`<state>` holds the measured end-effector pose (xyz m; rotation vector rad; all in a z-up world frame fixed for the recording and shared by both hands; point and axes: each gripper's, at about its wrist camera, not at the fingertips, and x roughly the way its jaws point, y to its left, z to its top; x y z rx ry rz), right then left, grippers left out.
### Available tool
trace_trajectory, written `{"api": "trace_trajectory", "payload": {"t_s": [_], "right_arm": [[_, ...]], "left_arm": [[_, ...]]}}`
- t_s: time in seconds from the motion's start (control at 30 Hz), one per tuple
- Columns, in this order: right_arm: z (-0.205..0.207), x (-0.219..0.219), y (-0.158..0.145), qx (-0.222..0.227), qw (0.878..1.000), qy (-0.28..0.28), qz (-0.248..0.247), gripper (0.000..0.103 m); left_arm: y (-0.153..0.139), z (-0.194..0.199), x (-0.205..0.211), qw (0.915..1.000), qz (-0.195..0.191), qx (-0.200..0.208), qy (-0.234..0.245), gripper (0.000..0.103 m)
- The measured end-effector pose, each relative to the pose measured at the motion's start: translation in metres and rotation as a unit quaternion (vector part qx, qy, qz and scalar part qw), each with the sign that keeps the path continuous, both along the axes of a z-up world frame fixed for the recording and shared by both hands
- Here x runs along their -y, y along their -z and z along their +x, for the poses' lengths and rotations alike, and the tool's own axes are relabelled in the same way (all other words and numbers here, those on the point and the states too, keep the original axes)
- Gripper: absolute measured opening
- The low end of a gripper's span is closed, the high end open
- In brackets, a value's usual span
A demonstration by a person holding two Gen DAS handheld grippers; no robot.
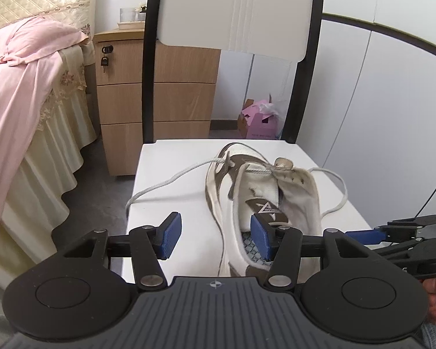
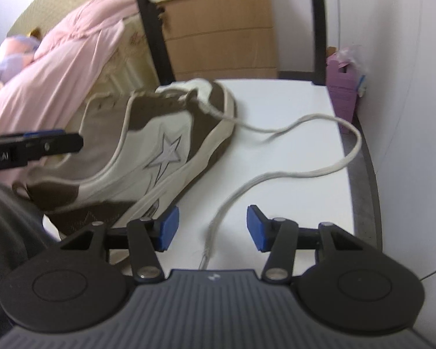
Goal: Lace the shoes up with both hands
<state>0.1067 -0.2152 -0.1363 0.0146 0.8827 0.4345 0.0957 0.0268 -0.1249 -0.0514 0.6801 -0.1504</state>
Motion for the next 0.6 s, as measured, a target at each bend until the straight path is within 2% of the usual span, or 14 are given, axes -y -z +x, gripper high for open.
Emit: {"api": "trace_trajectory", "payload": {"t_s": [0.07,0.1,0.2,0.27,0.33,0.37,0.43,0.47,0.6], "right_arm": [[0.002,-0.003,0.005,-0.009,1.000,-0.004,-0.008,0.046],[0.003,-0.003,0.006,-0.013,1.000,-0.005,-0.007,0.037],[0.001,-0.001,0.008,-0.020,1.000,-0.008,-0.004,0.029],[0.000,-0.003,0.010,-0.023,1.000,-0.011,-0.010,0.019],[-0.001,-0.004,0.010,-0.024,1.000,-0.010,-0.013,0.002],[-0.001,-0.003,0.009,-0.024,1.000,-0.006,-0.006,0.002],[0.001,0.005,0.006,-0.025,0.999,0.014,0.033,0.002],[0.002,0.011,0.004,-0.028,0.997,0.028,0.068,0.002],[0.001,0.030,0.001,-0.035,0.978,0.064,0.194,0.002]], "left_arm": [[0.001,0.000,-0.001,1.0000,0.001,0.000,0.000,0.057],[0.000,-0.001,-0.002,1.0000,0.000,0.001,0.000,0.057],[-0.001,-0.002,-0.004,1.0000,-0.006,0.005,0.001,0.058],[-0.003,-0.003,-0.005,0.9999,-0.010,0.009,0.003,0.058],[-0.005,-0.005,-0.005,0.9997,-0.016,0.015,0.009,0.058],[-0.006,-0.006,-0.005,0.9996,-0.019,0.019,0.012,0.058],[-0.009,-0.008,-0.004,0.9992,-0.024,0.025,0.021,0.058],[-0.010,-0.009,-0.003,0.9989,-0.027,0.027,0.026,0.058],[-0.014,-0.016,0.001,0.9961,-0.044,0.046,0.062,0.058]]}}
